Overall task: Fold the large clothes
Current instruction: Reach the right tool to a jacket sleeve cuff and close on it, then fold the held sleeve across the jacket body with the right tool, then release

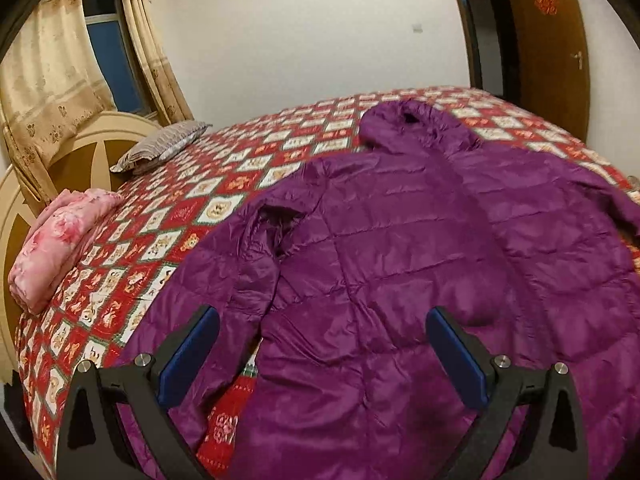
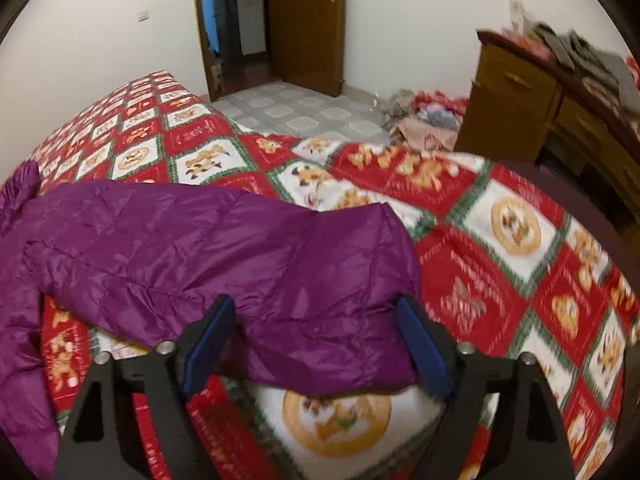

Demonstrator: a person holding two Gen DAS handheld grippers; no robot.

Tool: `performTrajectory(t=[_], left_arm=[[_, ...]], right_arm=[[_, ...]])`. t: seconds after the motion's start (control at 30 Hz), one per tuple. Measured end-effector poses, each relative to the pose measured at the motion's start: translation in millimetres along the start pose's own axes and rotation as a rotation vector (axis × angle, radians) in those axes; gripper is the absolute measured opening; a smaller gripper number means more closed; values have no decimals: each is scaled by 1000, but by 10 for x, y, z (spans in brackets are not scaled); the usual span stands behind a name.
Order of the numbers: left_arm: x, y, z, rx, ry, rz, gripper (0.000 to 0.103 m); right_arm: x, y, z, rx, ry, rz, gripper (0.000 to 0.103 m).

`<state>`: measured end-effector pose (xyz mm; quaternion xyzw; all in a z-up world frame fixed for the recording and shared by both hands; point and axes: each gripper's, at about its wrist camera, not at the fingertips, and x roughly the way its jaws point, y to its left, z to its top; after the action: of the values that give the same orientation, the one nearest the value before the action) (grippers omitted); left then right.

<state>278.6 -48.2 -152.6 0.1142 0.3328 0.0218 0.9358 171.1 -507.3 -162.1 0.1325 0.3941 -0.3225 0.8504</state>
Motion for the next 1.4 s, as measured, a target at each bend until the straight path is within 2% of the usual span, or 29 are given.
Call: performTrajectory(t=[0.03, 0.07, 0.1, 0.2, 0.27, 0.43, 0.63, 0.8, 1.0, 1.13, 1.4], left_arm=[[59, 13, 7, -3, 9, 3, 102], [121, 32, 11, -6, 20, 9, 102], [156, 52, 11, -9, 26, 15, 102], [225, 166, 32, -26, 43, 20, 102], [216, 255, 41, -34, 42, 28, 102], [180, 476, 64, -43, 28, 50, 102], [174, 696, 125, -64, 14, 62, 102], [181, 846, 145, -77, 5, 61, 102], [218, 1126, 77, -115, 14, 83, 102], [276, 1335, 7, -139, 28, 117, 102], [415, 1628, -121, -200, 78, 156, 102]], right_arm=[[2, 15, 14, -16, 0, 5, 52], [8, 22, 21, -30, 11, 16, 39], [34, 18, 25, -34, 33, 37, 18], [53, -1, 54, -36, 29, 62, 13], [14, 43, 79, -31, 6, 77, 12], [-402, 321, 203, -68, -105, 118, 11], [-1102, 1099, 319, -202, -256, 216, 11], [-1396, 1874, 241, -315, -314, 304, 11], [-1619, 2966, -150, -504, -352, 420, 11], [-1621, 3565, -432, -579, -333, 484, 10], [-1527, 4329, -949, -696, -280, 530, 11]])
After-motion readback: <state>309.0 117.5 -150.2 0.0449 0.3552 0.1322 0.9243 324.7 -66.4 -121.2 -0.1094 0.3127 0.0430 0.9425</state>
